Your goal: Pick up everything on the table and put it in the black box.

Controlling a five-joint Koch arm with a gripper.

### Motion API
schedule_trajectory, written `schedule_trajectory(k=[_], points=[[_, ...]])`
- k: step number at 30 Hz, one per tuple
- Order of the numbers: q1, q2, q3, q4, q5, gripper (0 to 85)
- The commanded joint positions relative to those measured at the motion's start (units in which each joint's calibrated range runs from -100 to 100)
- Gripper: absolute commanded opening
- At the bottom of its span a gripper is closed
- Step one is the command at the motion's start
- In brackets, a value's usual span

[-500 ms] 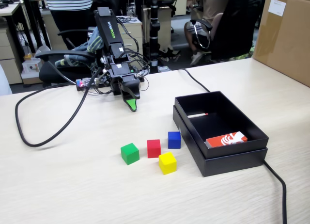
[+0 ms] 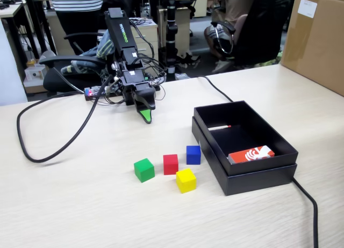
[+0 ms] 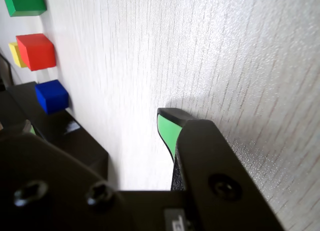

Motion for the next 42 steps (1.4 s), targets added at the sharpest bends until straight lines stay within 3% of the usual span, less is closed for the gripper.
schedule_trajectory(k=[1, 17, 27, 38, 42], points=[[0.2, 0.1, -2.13, -0.92, -0.1, 48.7], [-0.1, 0.21, -1.4, -1.18, -0.44, 47.7], [-1.95, 2.39, 20.81, -22.95, -0.29, 47.5], [-5.67, 34.41, 59.79, -45.76, -0.68, 47.1], [-7.18, 55.06, 76.84, -49.65, -2.98, 47.1]])
